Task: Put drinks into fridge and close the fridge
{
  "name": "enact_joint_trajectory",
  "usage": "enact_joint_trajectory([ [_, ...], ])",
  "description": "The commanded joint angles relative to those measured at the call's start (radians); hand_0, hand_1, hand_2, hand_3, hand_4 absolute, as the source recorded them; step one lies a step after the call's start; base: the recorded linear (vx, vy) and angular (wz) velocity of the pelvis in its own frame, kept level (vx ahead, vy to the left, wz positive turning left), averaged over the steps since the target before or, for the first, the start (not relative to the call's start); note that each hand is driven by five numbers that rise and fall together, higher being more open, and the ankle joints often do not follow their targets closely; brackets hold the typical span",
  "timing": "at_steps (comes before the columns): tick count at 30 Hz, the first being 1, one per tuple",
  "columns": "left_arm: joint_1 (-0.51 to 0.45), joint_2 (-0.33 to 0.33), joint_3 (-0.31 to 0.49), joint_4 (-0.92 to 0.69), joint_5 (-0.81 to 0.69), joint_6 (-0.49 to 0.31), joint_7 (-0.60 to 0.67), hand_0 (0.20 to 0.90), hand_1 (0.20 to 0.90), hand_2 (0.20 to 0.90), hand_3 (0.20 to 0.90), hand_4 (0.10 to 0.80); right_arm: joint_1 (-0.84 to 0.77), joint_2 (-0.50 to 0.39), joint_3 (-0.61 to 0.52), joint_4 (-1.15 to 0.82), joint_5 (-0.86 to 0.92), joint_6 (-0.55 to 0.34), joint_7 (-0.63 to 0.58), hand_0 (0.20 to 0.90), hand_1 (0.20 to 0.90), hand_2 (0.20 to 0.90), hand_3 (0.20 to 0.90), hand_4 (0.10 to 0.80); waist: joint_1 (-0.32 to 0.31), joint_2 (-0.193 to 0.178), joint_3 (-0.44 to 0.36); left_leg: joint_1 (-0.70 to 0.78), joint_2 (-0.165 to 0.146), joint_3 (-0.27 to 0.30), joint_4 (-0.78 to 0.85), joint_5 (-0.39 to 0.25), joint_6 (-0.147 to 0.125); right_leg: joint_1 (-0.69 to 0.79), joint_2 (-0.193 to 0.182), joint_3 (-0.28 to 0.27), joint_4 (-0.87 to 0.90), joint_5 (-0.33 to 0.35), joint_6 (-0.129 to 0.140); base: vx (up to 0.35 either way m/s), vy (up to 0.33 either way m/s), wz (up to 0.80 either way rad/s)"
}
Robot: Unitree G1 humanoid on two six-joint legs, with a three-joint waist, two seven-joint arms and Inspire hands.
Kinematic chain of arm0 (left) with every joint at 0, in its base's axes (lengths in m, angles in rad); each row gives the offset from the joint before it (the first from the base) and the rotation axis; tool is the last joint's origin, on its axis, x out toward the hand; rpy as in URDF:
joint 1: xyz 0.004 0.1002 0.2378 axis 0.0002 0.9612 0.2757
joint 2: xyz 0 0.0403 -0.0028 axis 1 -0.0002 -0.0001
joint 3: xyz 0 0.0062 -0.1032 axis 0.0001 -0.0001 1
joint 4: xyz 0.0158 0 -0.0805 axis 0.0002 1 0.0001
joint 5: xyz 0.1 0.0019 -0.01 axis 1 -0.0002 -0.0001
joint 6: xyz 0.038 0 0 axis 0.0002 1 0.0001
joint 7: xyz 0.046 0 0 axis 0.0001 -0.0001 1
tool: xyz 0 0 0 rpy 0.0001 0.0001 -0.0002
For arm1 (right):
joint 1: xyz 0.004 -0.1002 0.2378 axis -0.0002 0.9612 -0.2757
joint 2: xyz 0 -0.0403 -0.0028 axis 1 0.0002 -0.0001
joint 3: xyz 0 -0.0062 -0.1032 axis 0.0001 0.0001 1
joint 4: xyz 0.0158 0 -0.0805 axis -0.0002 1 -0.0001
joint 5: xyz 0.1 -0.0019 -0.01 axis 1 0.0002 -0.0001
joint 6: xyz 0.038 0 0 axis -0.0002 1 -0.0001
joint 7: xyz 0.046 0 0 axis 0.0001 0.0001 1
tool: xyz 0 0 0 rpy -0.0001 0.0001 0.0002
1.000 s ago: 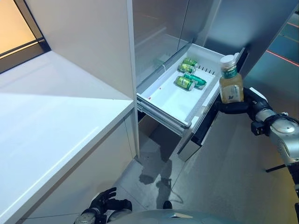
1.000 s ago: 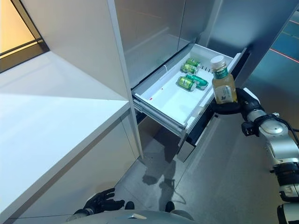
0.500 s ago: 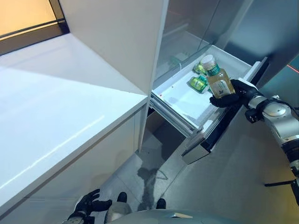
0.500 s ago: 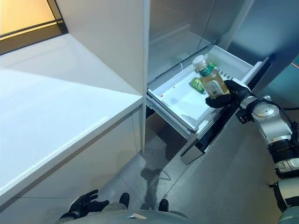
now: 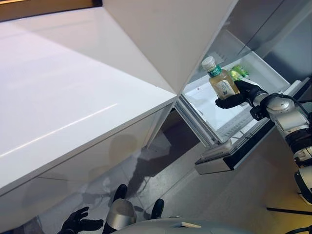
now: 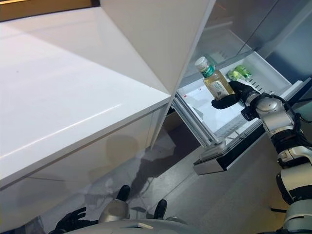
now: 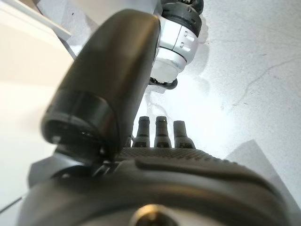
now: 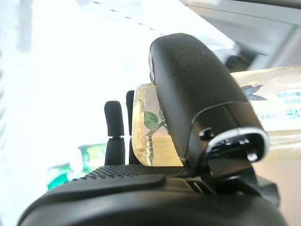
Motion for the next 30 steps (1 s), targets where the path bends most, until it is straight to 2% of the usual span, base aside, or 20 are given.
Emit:
enact_joint_trajectory([
  [1, 0.007, 0.05, 0.014, 0.022, -0.013, -0.015, -0.005, 0.9, 0.9, 0.9, 0.9, 0.8, -0.256, -0.083, 0.004, 0.058, 0.002, -0.006, -0.042, 0.3, 0.3, 0.3, 0.2, 0.1, 0.005, 0.012, -0.021, -0.026, -0.067, 0.017, 0.016, -0.053, 0.075, -0.016, 0.049, 0.001, 0.023, 0.028, 0.0, -0.036, -0.018, 0.09],
  [4, -0.006, 0.059, 0.01, 0.03, -0.028, -0.02, -0.017, 0.9, 0.9, 0.9, 0.9, 0.8, -0.277, -0.064, 0.011, 0.144, -0.012, 0.022, -0.043, 0.3, 0.3, 0.3, 0.2, 0.1, 0.015, 0.019, -0.003, -0.041, -0.068, 0.012, 0.017, -0.047, 0.074, -0.026, 0.047, -0.004, 0.025, 0.03, -0.001, -0.055, -0.016, 0.04],
  [8, -0.055, 0.015, -0.043, -0.021, -0.017, 0.06, 0.109, 0.9, 0.9, 0.9, 0.9, 0.8, -0.294, -0.008, -0.003, 0.251, -0.005, 0.081, -0.042, 0.3, 0.3, 0.3, 0.2, 0.1, 0.04, -0.007, 0.016, -0.051, -0.063, 0.001, 0.023, -0.048, 0.072, -0.026, 0.049, -0.017, 0.028, 0.031, -0.001, 0.03, -0.126, 0.06],
  [13, -0.066, 0.003, -0.067, -0.078, -0.019, 0.118, 0.162, 0.9, 0.9, 0.9, 0.9, 0.8, -0.276, 0.006, -0.024, 0.282, -0.02, 0.125, -0.028, 0.3, 0.3, 0.3, 0.2, 0.1, 0.049, -0.017, 0.031, -0.058, -0.061, -0.008, 0.023, -0.042, 0.069, -0.029, 0.049, -0.025, 0.028, 0.042, 0.002, 0.037, -0.058, 0.08],
  [22, -0.093, 0.02, -0.095, -0.124, -0.079, 0.143, 0.161, 0.9, 0.9, 0.9, 0.9, 0.8, -0.283, 0.051, -0.004, 0.33, -0.065, 0.104, -0.022, 0.3, 0.3, 0.3, 0.2, 0.1, 0.054, 0.007, 0.067, -0.089, -0.067, -0.007, 0.028, -0.033, 0.072, -0.059, 0.042, -0.028, 0.036, 0.047, 0.002, -0.025, 0.002, 0.01],
  [25, -0.09, 0.031, -0.106, -0.192, -0.115, 0.222, 0.17, 0.9, 0.9, 0.9, 0.9, 0.8, -0.3, 0.064, 0.01, 0.326, -0.103, 0.129, -0.01, 0.3, 0.3, 0.3, 0.2, 0.1, 0.05, 0.022, 0.065, -0.09, -0.071, -0.006, 0.031, -0.03, 0.069, -0.061, 0.04, -0.024, 0.036, 0.046, 0.002, 0.022, 0.047, -0.01],
  [30, -0.128, 0.078, -0.094, -0.227, -0.166, 0.326, 0.141, 0.9, 0.9, 0.9, 0.9, 0.8, -0.364, 0.052, 0.043, 0.396, -0.204, 0.162, 0.109, 0.3, 0.3, 0.3, 0.2, 0.1, 0.045, 0.047, 0.057, -0.1, -0.07, 0.005, 0.032, -0.029, 0.069, -0.078, 0.033, -0.024, 0.042, 0.04, -0.002, 0.016, 0.066, -0.02],
])
